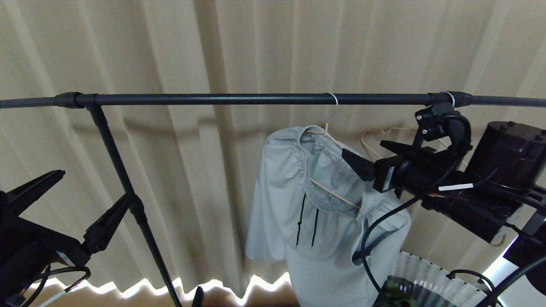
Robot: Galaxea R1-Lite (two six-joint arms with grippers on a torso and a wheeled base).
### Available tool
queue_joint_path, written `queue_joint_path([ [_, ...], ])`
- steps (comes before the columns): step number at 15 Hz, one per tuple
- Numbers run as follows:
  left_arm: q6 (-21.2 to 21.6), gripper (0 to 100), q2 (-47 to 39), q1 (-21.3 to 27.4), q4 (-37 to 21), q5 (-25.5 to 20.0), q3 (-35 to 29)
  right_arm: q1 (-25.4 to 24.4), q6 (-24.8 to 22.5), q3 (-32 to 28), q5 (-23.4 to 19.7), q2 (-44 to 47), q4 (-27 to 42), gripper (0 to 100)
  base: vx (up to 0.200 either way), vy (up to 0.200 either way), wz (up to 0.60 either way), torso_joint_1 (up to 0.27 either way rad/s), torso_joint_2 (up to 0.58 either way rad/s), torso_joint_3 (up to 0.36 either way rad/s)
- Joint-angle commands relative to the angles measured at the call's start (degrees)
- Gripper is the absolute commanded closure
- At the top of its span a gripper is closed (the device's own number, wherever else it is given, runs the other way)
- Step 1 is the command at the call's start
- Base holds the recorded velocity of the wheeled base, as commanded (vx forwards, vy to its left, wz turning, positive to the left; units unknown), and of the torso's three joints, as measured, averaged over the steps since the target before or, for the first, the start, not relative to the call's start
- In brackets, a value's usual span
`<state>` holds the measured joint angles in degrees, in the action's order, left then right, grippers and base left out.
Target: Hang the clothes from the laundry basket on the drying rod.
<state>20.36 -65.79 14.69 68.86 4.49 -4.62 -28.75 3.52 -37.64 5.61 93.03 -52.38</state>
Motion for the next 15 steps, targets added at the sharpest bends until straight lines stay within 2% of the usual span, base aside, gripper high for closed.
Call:
queue_joint_path([
  [1,-0.41,0,2.16,-0.36,-0.13,0.17,1.28,0.71,-0.27,5.48,0.28,-9.35,0.26,0,0.0,0.0,0.0,0.0,0.0,0.0],
  [2,-0.5,0,2.6,-0.89,-0.13,0.35,1.46,1.85,-0.62,7.23,0.37,-11.73,0.53,0,0.0,0.0,0.0,0.0,0.0,0.0],
  [4,-0.5,0,3.57,-5.2,-0.13,0.35,3.39,9.15,-6.6,13.3,0.37,-18.23,1.58,0,0.0,0.0,0.0,0.0,0.0,0.0],
  [5,-0.58,0,3.92,-6.52,-0.13,0.26,3.83,11.61,-7.65,14.88,0.28,-19.9,1.85,0,0.0,0.0,0.0,0.0,0.0,0.0],
  [6,-1.02,0,5.06,-8.63,-0.13,0.35,4.62,15.03,-7.74,17.61,0.37,-22.71,1.58,0,-0.2,0.0,0.0,-0.002,0.0,0.007],
  [9,-1.73,0,9.02,-9.15,-0.84,0.44,4.62,21.45,-7.74,20.68,0.28,-27.11,1.23,0,-0.2,0.0,0.0,0.009,0.01,0.001],
  [11,-2.16,0,13.41,-9.15,-6.73,0.35,4.62,23.65,-7.65,24.2,0.28,-30.27,1.23,0,-0.2,0.0,0.0,-0.01,-0.01,0.007],
  [12,-2.34,0,13.85,-9.15,-7.34,0.35,4.62,23.74,-7.65,24.46,0.28,-30.45,1.23,0,-0.2,0.0,0.0,-0.002,0.01,0.002],
  [13,-4.01,0,18.16,-8.98,-14.64,0.08,4.62,24.09,-7.74,27.63,0.37,-32.65,1.41,0,-0.2,0.0,0.0,-0.002,0.0,-0.007],
  [15,-4.1,0,21.06,-8.89,-21.05,0.0,3.74,25.76,-7.65,30.26,0.19,-33.52,1.76,0,-0.2,0.0,0.0,0.005,0.01,0.0],
])
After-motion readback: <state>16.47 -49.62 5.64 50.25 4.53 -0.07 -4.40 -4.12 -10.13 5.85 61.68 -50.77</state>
